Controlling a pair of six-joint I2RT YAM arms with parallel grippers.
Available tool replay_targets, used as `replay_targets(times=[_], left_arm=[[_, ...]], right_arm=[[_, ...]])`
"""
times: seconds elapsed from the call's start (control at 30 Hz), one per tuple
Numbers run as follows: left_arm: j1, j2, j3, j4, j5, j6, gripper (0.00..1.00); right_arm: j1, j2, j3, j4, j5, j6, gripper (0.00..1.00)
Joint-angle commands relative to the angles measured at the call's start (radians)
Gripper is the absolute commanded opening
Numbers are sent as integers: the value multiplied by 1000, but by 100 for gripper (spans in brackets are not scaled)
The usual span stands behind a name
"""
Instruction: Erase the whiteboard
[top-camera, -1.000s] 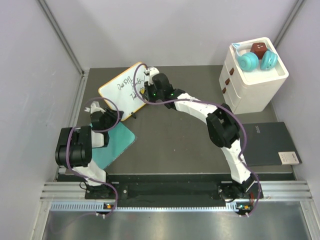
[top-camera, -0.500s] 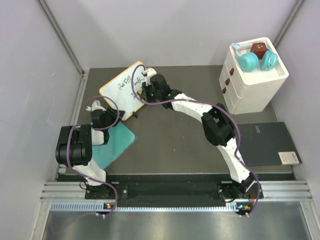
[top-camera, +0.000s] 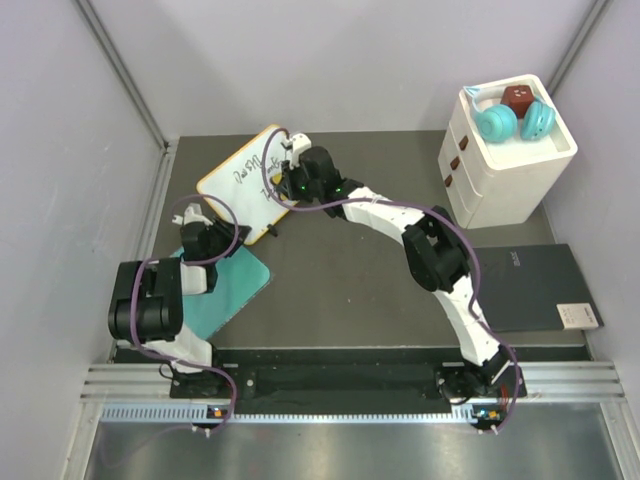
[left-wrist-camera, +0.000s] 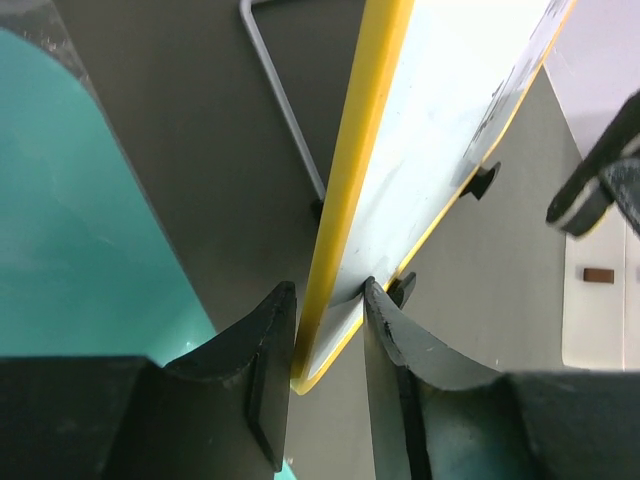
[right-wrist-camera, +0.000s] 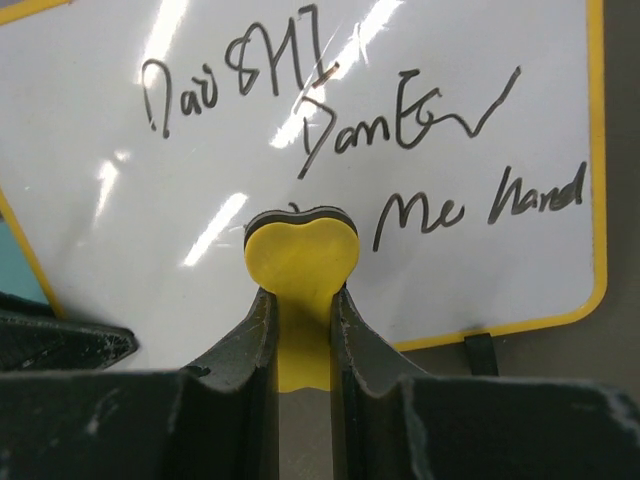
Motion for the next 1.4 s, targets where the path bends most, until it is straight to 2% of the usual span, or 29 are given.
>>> replay_targets(times=[0.0,0.13,0.33,0.57,0.73,0.87,1.13,1.37], left_arm=[[3,-42,-69,-152,0,39,0],[3,-62,-79,-165,-3,48,0],[3,-13,-48,-175,37,53,0],[3,-2,-43,-178,58,64,0],[1,-8,-43,-186,54,73,0],[0,-13,-40,-197,54,82,0],[0,-8,-34,-198,75,96,0],[-2,-7,-34,-180,107,107,0]], right_arm=[[10,43,100,-4,50,-19,0],[19,121,198,-32,60,-9,0],[55,205,322,-99,53,-4,0],[134,230,329,-116,3,-1,0],[186,227,332,-127,67,-15,0],[162,247,333,-110,154,36,0],[-5,270,336,-101,100,310,0],[-84,285,385,-113,155,298,0]])
